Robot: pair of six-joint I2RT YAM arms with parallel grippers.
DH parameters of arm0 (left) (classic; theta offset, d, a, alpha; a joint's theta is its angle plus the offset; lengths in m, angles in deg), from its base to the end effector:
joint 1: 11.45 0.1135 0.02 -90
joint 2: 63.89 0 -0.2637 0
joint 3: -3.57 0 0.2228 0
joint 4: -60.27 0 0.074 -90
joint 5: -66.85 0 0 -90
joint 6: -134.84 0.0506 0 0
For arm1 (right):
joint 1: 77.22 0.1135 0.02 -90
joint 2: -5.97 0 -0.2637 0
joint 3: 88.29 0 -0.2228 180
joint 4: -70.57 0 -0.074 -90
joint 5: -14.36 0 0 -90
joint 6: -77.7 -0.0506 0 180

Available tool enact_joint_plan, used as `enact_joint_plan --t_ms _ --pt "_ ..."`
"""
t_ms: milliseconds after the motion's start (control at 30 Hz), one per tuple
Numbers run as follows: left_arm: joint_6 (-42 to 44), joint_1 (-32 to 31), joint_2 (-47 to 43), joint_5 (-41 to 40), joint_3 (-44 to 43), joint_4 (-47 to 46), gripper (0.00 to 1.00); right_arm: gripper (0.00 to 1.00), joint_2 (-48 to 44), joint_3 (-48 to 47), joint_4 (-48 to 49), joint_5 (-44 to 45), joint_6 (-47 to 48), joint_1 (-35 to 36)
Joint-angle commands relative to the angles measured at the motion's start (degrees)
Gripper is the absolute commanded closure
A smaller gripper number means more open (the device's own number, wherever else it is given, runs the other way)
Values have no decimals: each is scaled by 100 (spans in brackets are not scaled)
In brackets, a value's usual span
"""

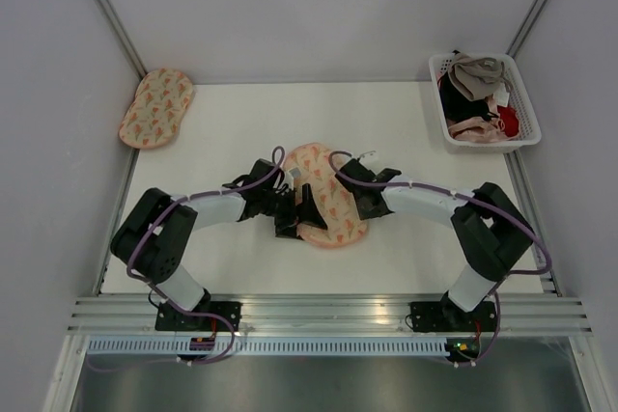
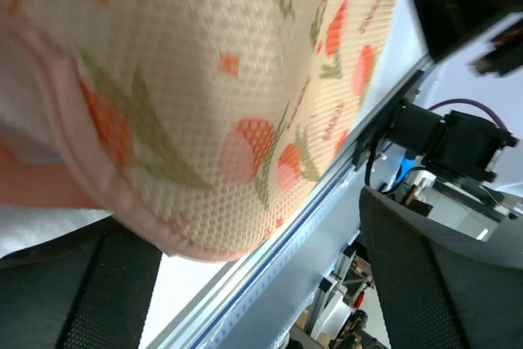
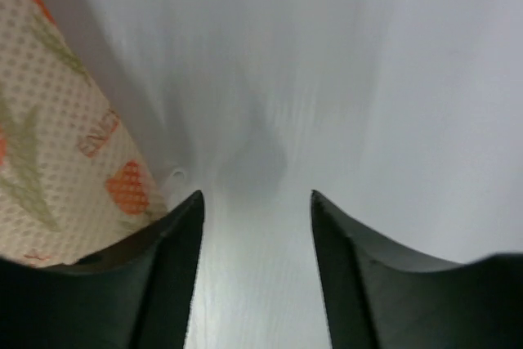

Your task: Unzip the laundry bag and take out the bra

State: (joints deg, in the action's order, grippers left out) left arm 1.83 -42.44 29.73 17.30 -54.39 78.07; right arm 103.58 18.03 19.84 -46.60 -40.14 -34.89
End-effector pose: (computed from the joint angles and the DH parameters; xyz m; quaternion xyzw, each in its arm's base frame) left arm 0.2271 -0.1747 0.1564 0.0145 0.8975 -0.4392 0.0374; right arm 0.2308 0.1770 0.1705 -0.0878 0.9560 -0.1291 0.2485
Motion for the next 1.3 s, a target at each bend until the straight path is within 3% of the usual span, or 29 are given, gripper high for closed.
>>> enact_joint_plan --t_ms 0,133,233,367,500,633,900,1033,1200,1267 --pt "214 -48 -598 -483 -2 651 0 37 -811 75 -284 349 112 -75" --pt "-50 -48 -1450 -1606 86 1223 0 34 -1742 120 -373 -360 340 12" --pt "-418 -40 -2434 -2327 287 1592 0 33 -1929 -108 -321 -854 516 293" --pt "-963 -39 -4372 -3103 674 1812 0 33 -1622 -731 -251 -1372 648 1057" --pt "-1070 -40 -5361 -3508 719 2339 0 34 -1087 -1101 -40 -1471 753 1742" --pt "-1087 -39 -5758 -3640 640 2893 0 36 -454 -1321 -4 -1454 788 2095" --pt "-1202 -31 -6119 -3667 719 3078 0 40 285 -1260 48 -1243 823 2509" --pt "-1219 -31 -6181 -3676 745 3131 0 57 531 -1269 154 -901 859 2509" --pt "-1237 -31 -6233 -3649 781 3166 0 97 550 -1453 -22 -171 797 2509" --pt "-1254 -31 -6268 -3640 789 3166 0 100 488 -1489 -74 101 780 2509"
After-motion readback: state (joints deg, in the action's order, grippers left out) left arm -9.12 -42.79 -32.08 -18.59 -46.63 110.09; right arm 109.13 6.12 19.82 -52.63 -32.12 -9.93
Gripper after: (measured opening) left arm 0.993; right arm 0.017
